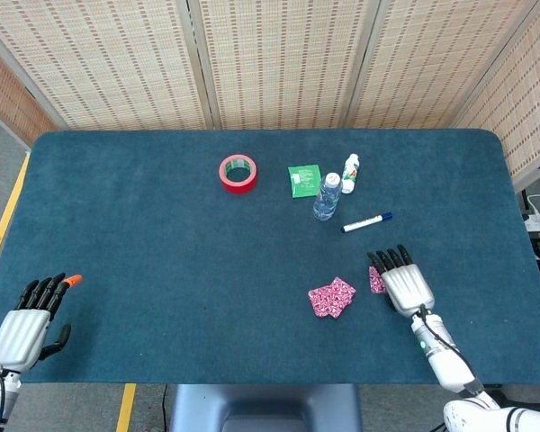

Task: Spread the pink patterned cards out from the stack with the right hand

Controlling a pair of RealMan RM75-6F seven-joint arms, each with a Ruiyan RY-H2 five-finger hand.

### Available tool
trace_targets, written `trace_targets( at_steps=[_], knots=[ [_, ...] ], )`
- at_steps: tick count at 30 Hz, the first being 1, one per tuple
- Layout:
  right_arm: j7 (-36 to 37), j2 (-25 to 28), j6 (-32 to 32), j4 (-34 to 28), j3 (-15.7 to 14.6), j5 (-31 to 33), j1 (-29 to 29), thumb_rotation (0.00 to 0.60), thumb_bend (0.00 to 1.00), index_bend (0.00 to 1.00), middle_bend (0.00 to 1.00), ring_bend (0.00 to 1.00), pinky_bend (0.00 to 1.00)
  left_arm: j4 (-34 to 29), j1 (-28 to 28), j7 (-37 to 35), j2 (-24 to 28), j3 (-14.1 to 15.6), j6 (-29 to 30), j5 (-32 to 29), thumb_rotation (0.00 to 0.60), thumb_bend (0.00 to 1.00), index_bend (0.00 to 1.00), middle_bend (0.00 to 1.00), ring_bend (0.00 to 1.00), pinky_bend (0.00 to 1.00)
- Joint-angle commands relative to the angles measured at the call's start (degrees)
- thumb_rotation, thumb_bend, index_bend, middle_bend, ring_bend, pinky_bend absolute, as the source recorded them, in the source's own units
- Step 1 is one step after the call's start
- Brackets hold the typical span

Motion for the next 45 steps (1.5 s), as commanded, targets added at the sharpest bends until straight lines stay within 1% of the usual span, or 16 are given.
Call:
trace_targets(
  at_steps=[1,7,10,12,16,18,23,32,36,38,40,45],
  knots=[
    [1.5,0.4,-1.3,1.2,0.0,0.8,-0.2,0.6,0.27,0.0,0.09,0.08,0.0,-0.2,0.0,0.4,-0.1,0.0,-0.1,-0.1,0.6,0.46,0.0,0.0,0.0,0.04],
    [2.6,-0.6,-2.9,3.1,0.5,1.7,0.4,0.6,0.27,0.0,0.08,0.08,0.0,0.0,-0.2,0.7,-0.3,0.1,-0.5,-0.3,0.6,0.46,0.0,0.0,0.0,0.04],
    [2.6,-1.6,-3.7,4.4,0.7,2.6,0.7,0.6,0.27,0.02,0.09,0.08,0.0,-0.1,-0.1,0.6,-0.2,0.0,-0.2,-0.3,0.6,0.46,0.0,0.0,0.0,0.04],
    [2.7,-2.1,-4.0,5.0,0.9,2.9,0.9,0.6,0.27,0.04,0.12,0.08,0.0,-0.1,-0.1,0.6,-0.2,0.0,-0.3,-0.3,0.6,0.46,0.0,0.0,0.0,0.04],
    [2.8,-2.9,-3.7,5.6,0.9,2.7,0.8,0.6,0.27,0.19,0.22,0.15,0.0,-0.2,-0.4,0.8,-0.2,-0.2,-0.7,-0.5,0.6,0.46,0.0,0.0,0.0,0.04],
    [2.9,-3.0,-3.6,5.7,0.9,2.7,0.8,0.6,0.27,0.21,0.23,0.16,0.0,-0.2,-0.2,0.8,-0.2,0.0,-0.5,-0.4,0.6,0.46,0.0,0.0,0.0,0.04],
    [2.8,-3.0,-3.4,5.8,0.8,2.6,0.7,0.6,0.27,0.23,0.25,0.17,0.0,0.2,-0.1,0.5,-0.2,0.1,-0.5,-0.2,0.6,0.46,0.0,0.0,0.0,0.04],
    [2.3,-3.2,-3.8,5.9,0.8,3.3,0.8,0.6,0.27,0.24,0.25,0.17,0.0,-0.4,-0.2,0.9,0.1,0.2,-0.6,-0.2,0.6,0.46,0.0,0.0,0.0,0.04],
    [2.4,-3.4,-3.5,6.0,0.9,3.3,0.8,0.6,0.27,0.26,0.28,0.2,0.01,-0.3,-0.1,1.0,0.0,0.4,-0.6,0.0,0.6,0.46,0.0,0.0,0.0,0.04],
    [2.5,-3.7,-3.4,6.2,1.0,3.2,0.8,0.6,0.27,0.27,0.3,0.23,0.05,-0.3,-0.2,1.1,-0.1,0.4,-0.9,-0.1,0.6,0.46,0.0,0.0,0.0,0.04],
    [2.5,-3.8,-3.3,6.3,1.0,3.1,0.8,0.6,0.27,0.28,0.32,0.27,0.13,-0.3,-0.3,1.2,-0.1,0.4,-0.9,-0.2,0.6,0.46,0.0,0.0,0.0,0.04],
    [2.3,-4.0,-3.3,6.4,1.0,3.1,0.8,0.6,0.27,0.3,0.34,0.29,0.23,-0.2,-0.4,1.4,-0.3,0.2,-1.2,-0.6,0.6,0.46,0.0,0.0,0.0,0.04]
  ],
)
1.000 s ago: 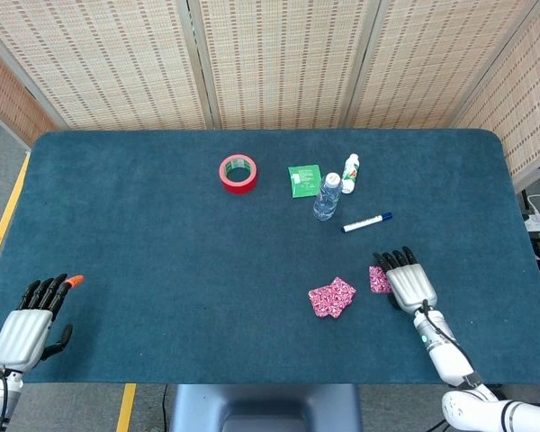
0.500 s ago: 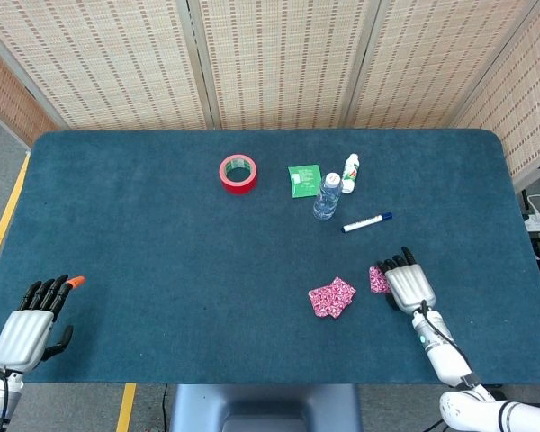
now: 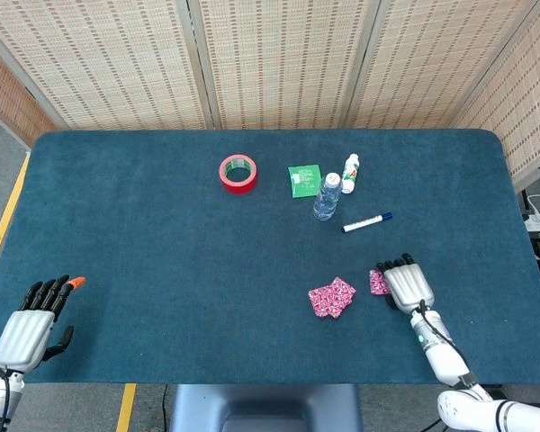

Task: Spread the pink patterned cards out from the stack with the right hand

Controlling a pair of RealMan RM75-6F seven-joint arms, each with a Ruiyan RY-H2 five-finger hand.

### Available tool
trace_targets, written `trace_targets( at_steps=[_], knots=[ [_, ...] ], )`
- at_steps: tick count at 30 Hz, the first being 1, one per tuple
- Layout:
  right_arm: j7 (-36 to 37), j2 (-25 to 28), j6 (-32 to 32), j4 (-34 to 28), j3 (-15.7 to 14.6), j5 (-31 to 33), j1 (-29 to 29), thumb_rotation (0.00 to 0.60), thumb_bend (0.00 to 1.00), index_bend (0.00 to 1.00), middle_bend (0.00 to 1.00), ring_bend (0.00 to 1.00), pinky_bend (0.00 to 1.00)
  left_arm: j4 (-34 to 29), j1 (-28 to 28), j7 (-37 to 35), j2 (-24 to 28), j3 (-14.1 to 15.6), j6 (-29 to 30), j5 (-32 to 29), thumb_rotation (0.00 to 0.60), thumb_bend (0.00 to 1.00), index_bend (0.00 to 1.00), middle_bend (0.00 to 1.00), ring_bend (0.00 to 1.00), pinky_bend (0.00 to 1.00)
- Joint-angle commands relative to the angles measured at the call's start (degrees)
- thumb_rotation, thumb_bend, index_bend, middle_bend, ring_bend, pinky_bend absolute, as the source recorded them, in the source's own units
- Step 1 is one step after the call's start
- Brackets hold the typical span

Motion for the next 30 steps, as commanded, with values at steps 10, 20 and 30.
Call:
trace_targets(
  at_steps=[10,20,30],
  knots=[
    [-0.1,-0.7,1.3,0.6,0.1,-0.7,-0.2,0.6,0.27,0.44,0.42,0.37,0.4,-0.1,0.0,0.1,0.0,0.1,0.0,-0.1,0.6,0.46,0.0,0.0,0.0,0.04],
    [-0.2,-1.4,2.4,1.2,0.4,-1.2,-0.5,0.6,0.27,0.57,0.5,0.41,0.45,-0.4,0.0,0.3,0.1,0.1,0.0,-0.1,0.6,0.46,0.0,0.0,0.0,0.04],
    [0.1,-1.5,3.3,1.0,0.9,-1.9,-0.7,0.6,0.27,0.63,0.54,0.44,0.47,-0.6,0.1,0.4,0.1,0.1,0.2,0.0,0.6,0.46,0.0,0.0,0.0,0.04]
  ],
)
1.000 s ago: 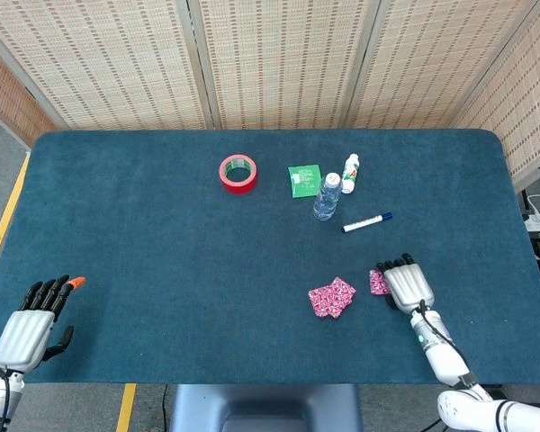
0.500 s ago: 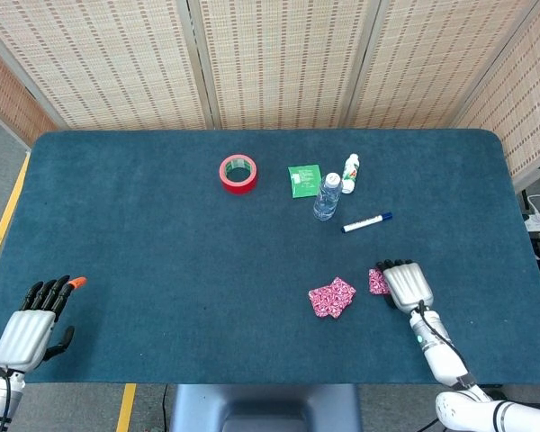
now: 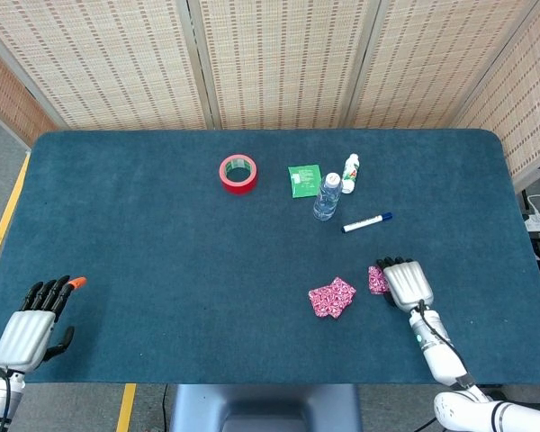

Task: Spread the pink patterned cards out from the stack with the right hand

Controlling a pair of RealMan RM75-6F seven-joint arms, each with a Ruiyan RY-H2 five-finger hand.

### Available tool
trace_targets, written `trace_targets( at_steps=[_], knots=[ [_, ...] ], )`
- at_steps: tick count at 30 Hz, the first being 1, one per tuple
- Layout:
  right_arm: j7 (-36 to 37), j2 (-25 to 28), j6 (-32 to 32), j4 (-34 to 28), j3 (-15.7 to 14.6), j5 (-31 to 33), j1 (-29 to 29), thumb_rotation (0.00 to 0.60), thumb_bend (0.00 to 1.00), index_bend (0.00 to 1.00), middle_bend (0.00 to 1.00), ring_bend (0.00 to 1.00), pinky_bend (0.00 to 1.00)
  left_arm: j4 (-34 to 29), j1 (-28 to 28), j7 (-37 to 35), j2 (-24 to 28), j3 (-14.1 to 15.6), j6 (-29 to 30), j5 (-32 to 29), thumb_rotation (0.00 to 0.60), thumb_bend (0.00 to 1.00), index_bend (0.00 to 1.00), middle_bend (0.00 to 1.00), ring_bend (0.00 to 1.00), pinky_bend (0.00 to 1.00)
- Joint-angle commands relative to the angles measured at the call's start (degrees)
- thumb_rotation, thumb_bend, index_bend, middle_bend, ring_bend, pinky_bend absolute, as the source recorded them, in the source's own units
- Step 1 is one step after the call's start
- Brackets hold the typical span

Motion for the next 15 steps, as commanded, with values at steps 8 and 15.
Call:
trace_targets(
  at_steps=[8,15],
  knots=[
    [-0.3,1.0,0.5,-4.6,2.9,-0.7,2.0,0.6,0.27,0.64,0.54,0.45,0.47,0.3,-0.1,-0.1,0.0,0.0,-0.2,0.0,0.6,0.46,0.0,0.0,0.0,0.04],
    [-6.6,-2.2,-1.5,-6.4,6.1,1.9,7.0,0.6,0.27,0.63,0.54,0.45,0.47,0.3,-0.1,-0.1,0.0,0.0,-0.3,0.0,0.6,0.46,0.0,0.0,0.0,0.04]
  ],
)
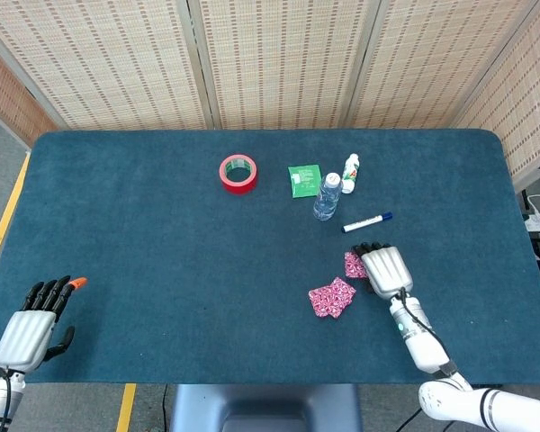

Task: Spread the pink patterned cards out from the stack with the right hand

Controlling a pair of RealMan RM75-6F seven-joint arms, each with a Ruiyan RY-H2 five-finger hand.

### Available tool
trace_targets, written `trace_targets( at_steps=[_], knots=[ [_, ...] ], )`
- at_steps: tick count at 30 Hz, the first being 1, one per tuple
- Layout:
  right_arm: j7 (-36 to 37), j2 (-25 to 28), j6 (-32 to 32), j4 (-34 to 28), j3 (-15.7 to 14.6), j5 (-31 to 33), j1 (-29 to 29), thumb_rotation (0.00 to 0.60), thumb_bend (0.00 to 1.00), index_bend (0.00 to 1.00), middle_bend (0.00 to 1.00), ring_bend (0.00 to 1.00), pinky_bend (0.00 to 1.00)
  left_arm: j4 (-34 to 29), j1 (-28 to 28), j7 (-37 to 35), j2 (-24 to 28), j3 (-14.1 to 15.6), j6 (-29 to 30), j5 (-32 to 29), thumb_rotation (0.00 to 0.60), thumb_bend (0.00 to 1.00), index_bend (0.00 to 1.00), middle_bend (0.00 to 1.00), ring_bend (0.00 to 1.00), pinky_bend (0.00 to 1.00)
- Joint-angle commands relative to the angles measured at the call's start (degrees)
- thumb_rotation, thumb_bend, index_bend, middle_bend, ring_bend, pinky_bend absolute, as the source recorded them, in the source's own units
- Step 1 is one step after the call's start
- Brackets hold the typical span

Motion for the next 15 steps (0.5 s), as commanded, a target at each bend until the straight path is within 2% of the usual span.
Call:
trace_targets(
  at_steps=[1,6,9,11,14,15],
  knots=[
    [-3.9,-2.9,-1.4,0.3,1.9,2.1,3.1,0.6,0.27,0.63,0.54,0.45,0.47,-0.1,0.1,0.0,0.0,-0.1,0.1,-0.1,0.6,0.46,0.0,0.0,0.0,0.04],
    [-7.5,-8.1,-3.6,4.9,3.1,5.7,6.6,0.6,0.27,0.59,0.54,0.45,0.46,-0.1,0.0,-0.1,0.1,-0.1,0.0,-0.4,0.6,0.46,0.0,0.0,0.0,0.04],
    [-7.9,-10.4,-4.8,7.8,3.4,7.4,7.9,0.6,0.27,0.52,0.53,0.44,0.44,0.0,-0.1,-0.3,0.2,-0.1,-0.2,-0.5,0.6,0.46,0.0,0.0,0.0,0.04],
    [-7.7,-11.1,-5.6,8.9,3.4,8.1,8.4,0.6,0.27,0.4,0.48,0.41,0.42,0.1,-0.1,-0.4,0.2,-0.1,-0.3,-0.5,0.6,0.46,0.0,0.0,0.0,0.04],
    [-7.8,-11.0,-7.8,9.6,3.0,9.9,9.3,0.6,0.27,0.14,0.29,0.28,0.34,0.0,-0.1,-0.2,0.2,0.0,-0.5,-0.5,0.6,0.46,0.0,0.0,0.0,0.04],
    [-7.9,-10.6,-8.4,9.4,2.9,10.3,9.5,0.6,0.27,0.09,0.25,0.25,0.31,0.0,-0.2,-0.2,0.2,-0.1,-0.7,-0.7,0.6,0.46,0.0,0.0,0.0,0.04]
  ],
)
